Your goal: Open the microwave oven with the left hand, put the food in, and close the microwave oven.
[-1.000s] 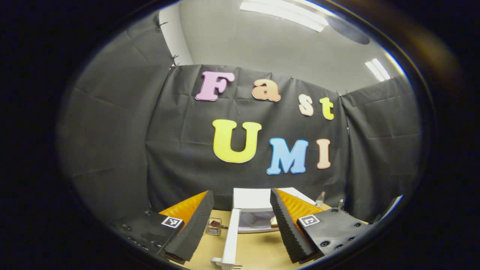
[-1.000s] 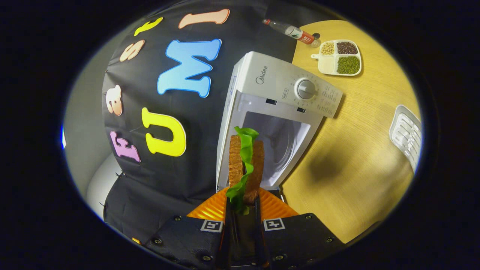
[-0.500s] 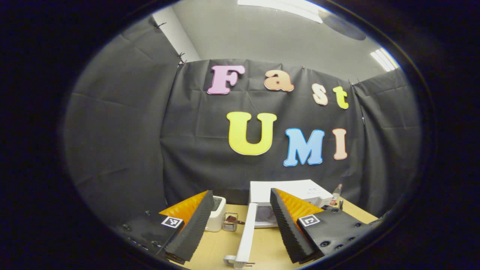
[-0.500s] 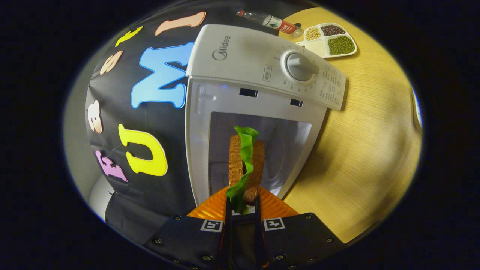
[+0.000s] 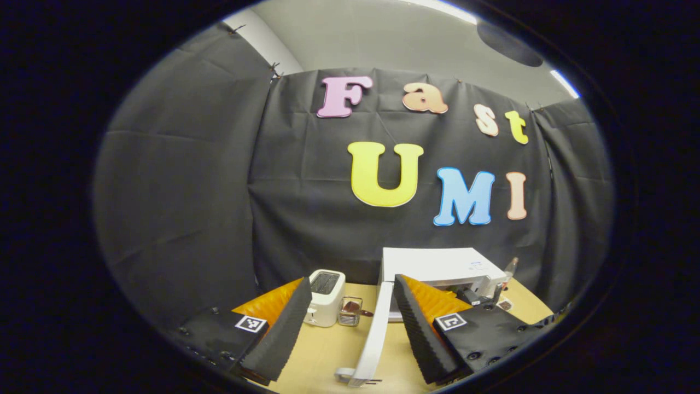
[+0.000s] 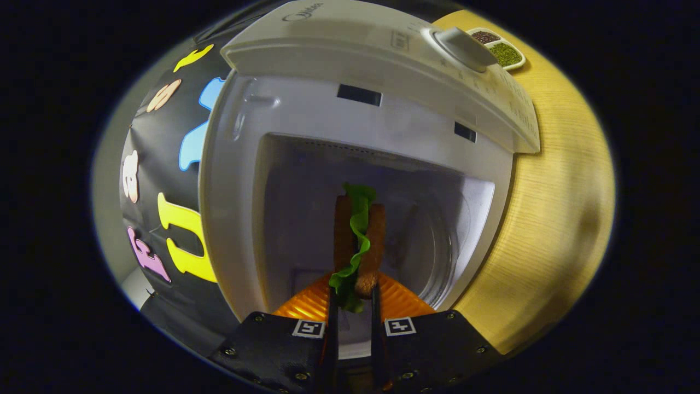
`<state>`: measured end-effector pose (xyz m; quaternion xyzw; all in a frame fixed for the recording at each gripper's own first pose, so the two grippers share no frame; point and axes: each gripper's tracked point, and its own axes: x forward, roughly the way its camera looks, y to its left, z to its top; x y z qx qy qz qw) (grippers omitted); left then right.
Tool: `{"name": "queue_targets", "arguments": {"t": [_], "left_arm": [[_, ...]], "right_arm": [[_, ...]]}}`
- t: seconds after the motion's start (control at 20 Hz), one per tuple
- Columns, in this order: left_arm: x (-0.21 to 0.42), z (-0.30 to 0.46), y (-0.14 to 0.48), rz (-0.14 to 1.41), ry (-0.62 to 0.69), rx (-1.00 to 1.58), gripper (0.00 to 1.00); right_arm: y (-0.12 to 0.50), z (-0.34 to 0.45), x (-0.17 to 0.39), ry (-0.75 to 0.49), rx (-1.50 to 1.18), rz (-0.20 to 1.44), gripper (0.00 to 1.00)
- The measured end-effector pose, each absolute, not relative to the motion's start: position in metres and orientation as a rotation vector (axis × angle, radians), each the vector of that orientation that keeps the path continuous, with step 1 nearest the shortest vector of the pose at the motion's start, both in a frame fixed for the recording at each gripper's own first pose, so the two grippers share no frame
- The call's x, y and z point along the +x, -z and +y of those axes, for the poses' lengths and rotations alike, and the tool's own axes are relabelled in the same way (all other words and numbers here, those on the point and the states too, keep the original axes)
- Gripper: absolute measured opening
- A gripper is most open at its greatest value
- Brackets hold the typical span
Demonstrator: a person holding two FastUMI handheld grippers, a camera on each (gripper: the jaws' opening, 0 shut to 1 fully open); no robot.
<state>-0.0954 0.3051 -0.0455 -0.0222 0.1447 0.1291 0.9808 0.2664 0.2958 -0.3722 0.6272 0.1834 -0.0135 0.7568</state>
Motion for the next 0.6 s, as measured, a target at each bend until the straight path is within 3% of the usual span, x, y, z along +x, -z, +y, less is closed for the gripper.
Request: {"name": "queue_targets", "arguments": {"t": [0.45,0.55,0.6], "left_arm": [[-0.097,0.311,0.044,0.293,-0.283,-0.024,0.96],[-0.097,0.314,0.041,0.284,-0.291,-0.031,0.96],[-0.097,0.318,0.037,0.267,-0.296,-0.025,0.96]], "right_arm": [[0.403,0.321,0.300,0.105,1.391,0.423,0.25],[0.402,0.321,0.295,0.103,1.367,0.439,0.30],[0.400,0.321,0.294,0.094,1.355,0.439,0.26]]}}
